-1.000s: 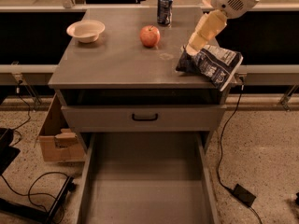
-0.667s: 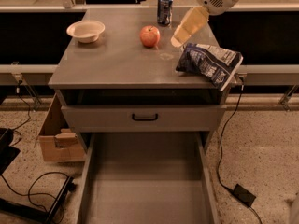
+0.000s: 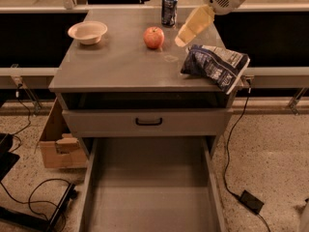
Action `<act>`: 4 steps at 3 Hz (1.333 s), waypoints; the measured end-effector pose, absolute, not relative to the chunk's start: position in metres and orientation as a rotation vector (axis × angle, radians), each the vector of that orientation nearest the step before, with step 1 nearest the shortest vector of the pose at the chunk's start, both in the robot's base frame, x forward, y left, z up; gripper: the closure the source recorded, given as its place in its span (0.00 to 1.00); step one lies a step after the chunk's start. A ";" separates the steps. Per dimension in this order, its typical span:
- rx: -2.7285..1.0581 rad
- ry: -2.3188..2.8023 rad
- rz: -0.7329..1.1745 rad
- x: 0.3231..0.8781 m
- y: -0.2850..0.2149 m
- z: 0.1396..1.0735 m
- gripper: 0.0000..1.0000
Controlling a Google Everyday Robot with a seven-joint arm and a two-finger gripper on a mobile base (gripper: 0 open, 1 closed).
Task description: Place apple into middle drawer
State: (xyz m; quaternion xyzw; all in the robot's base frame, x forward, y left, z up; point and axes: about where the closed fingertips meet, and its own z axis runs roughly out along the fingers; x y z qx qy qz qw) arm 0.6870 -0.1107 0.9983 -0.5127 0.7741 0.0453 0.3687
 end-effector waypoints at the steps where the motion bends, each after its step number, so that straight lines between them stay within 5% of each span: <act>1: -1.243 1.921 0.171 0.734 -0.098 0.986 0.00; 4: -1.205 1.851 0.361 0.849 -0.028 0.905 0.00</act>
Offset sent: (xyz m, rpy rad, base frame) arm 0.1579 0.0454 -0.0389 0.2350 -0.1092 -0.0150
